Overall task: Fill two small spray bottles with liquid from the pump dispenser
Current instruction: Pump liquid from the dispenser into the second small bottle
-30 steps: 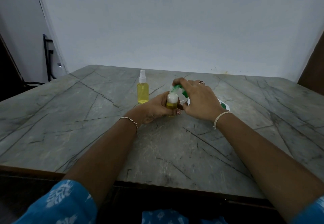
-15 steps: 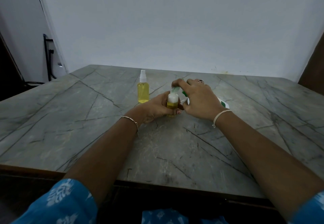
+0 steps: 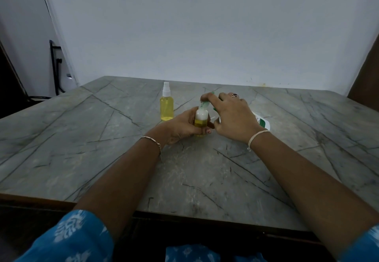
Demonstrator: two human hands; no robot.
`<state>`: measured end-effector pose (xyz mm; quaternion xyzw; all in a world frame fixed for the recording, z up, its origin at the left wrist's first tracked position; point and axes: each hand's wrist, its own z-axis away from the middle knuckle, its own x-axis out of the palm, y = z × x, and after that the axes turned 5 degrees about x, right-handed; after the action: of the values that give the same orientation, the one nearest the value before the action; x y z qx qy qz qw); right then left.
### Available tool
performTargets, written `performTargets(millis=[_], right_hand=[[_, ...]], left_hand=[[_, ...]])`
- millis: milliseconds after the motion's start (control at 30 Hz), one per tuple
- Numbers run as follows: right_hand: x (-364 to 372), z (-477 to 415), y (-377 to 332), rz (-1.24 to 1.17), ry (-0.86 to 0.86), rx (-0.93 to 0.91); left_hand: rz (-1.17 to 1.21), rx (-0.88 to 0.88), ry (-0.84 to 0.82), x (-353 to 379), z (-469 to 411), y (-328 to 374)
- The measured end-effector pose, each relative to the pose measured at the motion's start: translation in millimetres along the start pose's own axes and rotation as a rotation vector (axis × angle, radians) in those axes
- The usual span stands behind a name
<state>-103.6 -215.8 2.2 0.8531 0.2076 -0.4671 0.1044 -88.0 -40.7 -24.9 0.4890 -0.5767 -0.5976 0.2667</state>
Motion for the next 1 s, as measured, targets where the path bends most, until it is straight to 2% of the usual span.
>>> performTargets(millis=[1000], right_hand=[[-2.0, 1.2, 0.1, -0.039, -0.017, 0.004]], left_hand=[[0.006, 0.003, -0.006, -0.5, 1.5, 0.5]])
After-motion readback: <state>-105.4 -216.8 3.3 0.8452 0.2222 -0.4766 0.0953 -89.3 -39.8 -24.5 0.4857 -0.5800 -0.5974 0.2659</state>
